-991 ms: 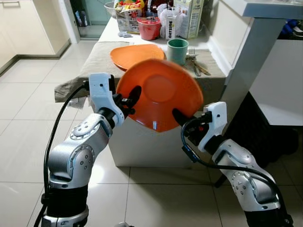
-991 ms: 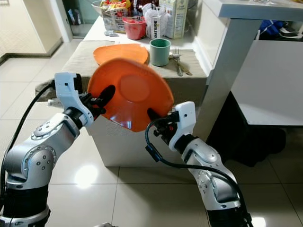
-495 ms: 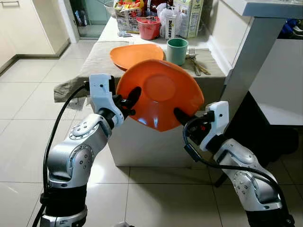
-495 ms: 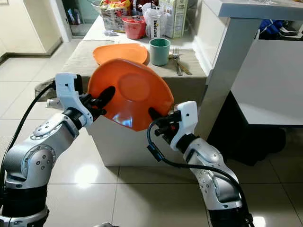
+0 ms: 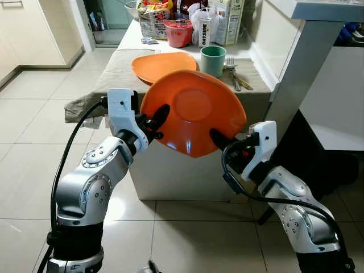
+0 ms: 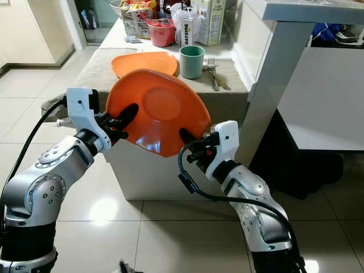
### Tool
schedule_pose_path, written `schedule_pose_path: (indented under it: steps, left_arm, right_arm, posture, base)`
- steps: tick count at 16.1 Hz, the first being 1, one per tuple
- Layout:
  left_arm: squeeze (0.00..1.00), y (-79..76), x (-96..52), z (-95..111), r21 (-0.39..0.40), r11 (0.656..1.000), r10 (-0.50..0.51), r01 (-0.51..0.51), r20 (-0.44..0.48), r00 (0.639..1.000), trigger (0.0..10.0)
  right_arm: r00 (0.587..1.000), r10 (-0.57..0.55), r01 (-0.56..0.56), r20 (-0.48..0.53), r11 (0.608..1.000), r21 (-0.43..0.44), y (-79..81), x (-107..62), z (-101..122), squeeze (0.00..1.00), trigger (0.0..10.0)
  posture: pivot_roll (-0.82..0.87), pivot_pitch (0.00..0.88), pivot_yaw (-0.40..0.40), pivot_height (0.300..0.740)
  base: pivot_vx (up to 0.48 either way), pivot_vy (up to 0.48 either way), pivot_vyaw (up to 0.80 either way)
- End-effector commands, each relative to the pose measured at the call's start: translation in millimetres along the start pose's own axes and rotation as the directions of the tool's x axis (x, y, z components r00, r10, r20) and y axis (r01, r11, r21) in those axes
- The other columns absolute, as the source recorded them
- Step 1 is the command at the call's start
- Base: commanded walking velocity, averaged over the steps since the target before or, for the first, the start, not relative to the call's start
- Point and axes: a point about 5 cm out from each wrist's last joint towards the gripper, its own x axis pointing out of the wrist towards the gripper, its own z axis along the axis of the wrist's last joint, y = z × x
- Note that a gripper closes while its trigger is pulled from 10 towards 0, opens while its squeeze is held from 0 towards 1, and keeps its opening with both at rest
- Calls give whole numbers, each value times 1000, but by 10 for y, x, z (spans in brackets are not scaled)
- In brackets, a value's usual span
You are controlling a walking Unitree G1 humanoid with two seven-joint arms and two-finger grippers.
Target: Setting the table
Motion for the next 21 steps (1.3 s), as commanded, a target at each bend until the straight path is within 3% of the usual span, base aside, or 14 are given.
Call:
schedule_pose_path:
  steps: [1,2,3,4,15,17,19,21]
  left_arm:
    - [0,-74,13,266,32,999,0,-5,136,991,0]
    - [0,-61,20,268,44,999,14,-20,133,991,1451]
    - [0,-57,22,270,50,998,17,-24,135,991,1451]
    - [1000,-38,26,278,55,997,37,-45,141,989,10000]
    - [1000,6,18,266,103,993,44,-57,122,992,10000]
    - [1000,118,-24,242,161,985,52,-67,94,994,10000]
    - [1000,360,-96,191,211,970,107,-116,55,993,10000]
    - [1000,465,-138,172,229,964,127,-133,38,991,10000]
  right_arm:
    - [992,-76,73,-103,997,-26,-82,-29,-169,0,0]
    - [992,-75,72,-103,997,-27,-82,-29,-168,0,0]
    - [992,-74,72,-103,997,-27,-82,-29,-168,0,0]
    - [992,-74,72,-103,997,-27,-82,-30,-166,0,0]
    - [992,-71,68,-105,997,-29,-74,-29,-175,0,0]
    - [992,-72,69,-104,997,-34,-74,-27,-173,0,0]
    - [992,-72,68,-104,997,-37,-74,-27,-172,0,0]
    - [992,-74,70,-104,997,-38,-76,-29,-173,0,0]
  posture:
    - [-139,0,29,740]
    - [-139,0,28,740]
    - [-139,0,28,740]
    - [-139,0,28,740]
    - [-138,0,28,740]
    - [-139,0,28,740]
    - [-138,0,28,740]
    - [-136,3,31,740]
  base:
    - [0,0,0]
    - [0,0,0]
    - [0,0,0]
    - [0,0,0]
    - [0,0,0]
    - [0,0,0]
    - [0,0,0]
    - [0,0,0]
